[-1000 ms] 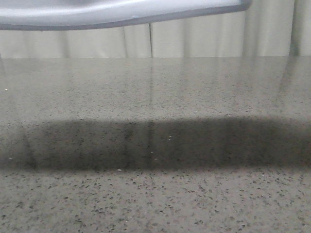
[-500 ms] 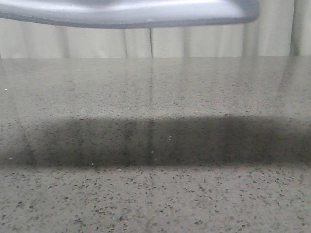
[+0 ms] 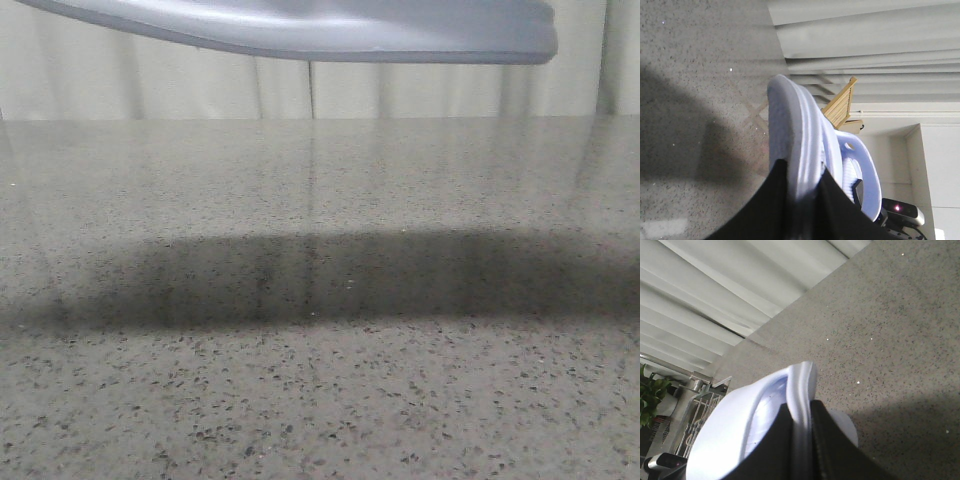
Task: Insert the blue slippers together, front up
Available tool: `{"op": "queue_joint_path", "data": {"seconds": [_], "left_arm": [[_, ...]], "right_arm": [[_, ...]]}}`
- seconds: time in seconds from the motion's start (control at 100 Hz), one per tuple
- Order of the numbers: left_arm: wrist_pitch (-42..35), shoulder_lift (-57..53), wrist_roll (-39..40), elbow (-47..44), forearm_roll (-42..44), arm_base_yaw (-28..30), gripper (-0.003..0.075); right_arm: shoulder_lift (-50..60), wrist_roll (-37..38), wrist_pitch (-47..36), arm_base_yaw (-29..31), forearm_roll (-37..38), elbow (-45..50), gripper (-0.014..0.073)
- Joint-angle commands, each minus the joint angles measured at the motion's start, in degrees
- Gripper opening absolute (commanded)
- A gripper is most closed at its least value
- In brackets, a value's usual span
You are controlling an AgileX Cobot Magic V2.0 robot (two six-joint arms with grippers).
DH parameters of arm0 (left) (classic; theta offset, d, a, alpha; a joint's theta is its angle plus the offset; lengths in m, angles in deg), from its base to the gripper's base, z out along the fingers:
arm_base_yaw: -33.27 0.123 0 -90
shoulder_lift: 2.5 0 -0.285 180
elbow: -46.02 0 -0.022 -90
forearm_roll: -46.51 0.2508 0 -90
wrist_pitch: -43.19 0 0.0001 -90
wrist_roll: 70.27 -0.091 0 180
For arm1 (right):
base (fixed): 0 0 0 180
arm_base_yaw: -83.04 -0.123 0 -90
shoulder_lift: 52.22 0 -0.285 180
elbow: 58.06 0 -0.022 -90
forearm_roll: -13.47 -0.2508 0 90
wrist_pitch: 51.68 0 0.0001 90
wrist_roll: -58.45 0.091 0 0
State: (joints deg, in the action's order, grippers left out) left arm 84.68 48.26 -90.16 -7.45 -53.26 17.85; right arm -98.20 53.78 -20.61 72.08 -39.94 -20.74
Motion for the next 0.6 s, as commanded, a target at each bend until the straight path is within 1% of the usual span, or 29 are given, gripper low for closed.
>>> {"op": "queue_joint_path", "data": {"seconds": [0.0,0.15,0.34,0.49,0.59], "left_arm": [[11.13,1.05,0.06,2.47,-6.82,-0.45,0.0016],[12.55,1.45,-0.3,2.47,-6.82,-0.45,0.0016],[13.49,1.45,-0.3,2.47,-6.82,-0.45,0.0016],[14.44,1.45,-0.3,2.47,-6.82,-0.45,0.0016],[14.81,1.45,-0.54,2.47,-6.82,-0.45,0.0016]], "right_arm": [[-0.58,-2.76,2.67,-0.36,-6.26,-0.57,-0.0107],[-0.58,-7.24,2.77,-0.36,-12.27,2.06,-0.0107],[-2.8,-12.1,3.61,-0.36,-16.33,3.79,-0.0107],[-7.35,-21.71,7.08,-0.36,-24.67,3.79,-0.0107],[-10.47,-26.62,9.97,-0.36,-29.26,3.79,-0.0107]]}}
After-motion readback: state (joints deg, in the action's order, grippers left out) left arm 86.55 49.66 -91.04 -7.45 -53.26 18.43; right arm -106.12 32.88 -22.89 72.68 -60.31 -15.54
